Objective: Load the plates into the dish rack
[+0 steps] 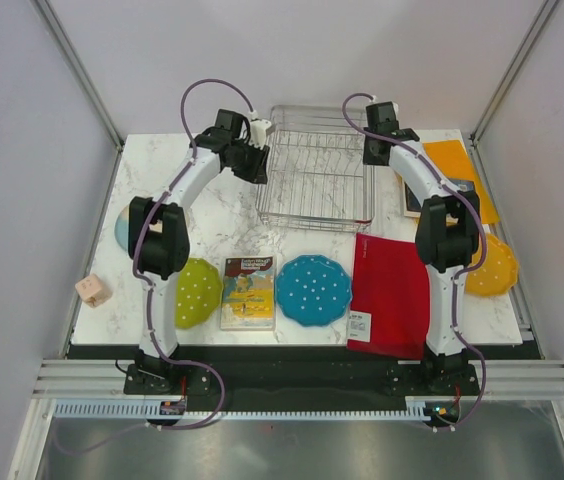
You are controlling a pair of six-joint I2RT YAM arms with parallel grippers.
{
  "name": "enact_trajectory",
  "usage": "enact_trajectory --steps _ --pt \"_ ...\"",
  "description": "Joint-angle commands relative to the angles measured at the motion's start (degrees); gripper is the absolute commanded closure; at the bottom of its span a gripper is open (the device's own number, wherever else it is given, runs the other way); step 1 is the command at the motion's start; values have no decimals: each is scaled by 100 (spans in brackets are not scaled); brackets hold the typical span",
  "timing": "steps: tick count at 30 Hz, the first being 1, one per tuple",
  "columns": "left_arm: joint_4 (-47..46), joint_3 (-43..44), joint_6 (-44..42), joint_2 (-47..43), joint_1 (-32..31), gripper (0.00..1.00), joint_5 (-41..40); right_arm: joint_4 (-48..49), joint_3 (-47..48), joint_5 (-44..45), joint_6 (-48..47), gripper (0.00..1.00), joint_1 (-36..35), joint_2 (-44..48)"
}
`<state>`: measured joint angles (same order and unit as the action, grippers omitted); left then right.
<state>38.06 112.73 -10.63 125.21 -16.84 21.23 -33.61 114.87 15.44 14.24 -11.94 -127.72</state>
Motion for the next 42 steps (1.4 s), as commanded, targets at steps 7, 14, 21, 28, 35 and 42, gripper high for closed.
enact_trajectory --steps 7,14,21,28,35,42 --pt "-1 223 123 136 -232 64 162 530 782 476 -404 100 175 -604" --pt "8 162 158 118 -346 65 197 636 993 547 -519 100 193 -702" --pt "17 22 237 -276 -302 52 -76 522 818 696 -527 65 184 -395" --pt "-97 -593 639 -1980 -267 36 293 381 -103 723 -572 25 236 1063" --pt "-1113 -4008 1598 -4037 -276 34 618 -145 -2718 -108 43 19 237 3216" --pt "-2302 -6543 2793 -5199 -276 48 1338 187 -5166 -4223 -668 17 272 4738"
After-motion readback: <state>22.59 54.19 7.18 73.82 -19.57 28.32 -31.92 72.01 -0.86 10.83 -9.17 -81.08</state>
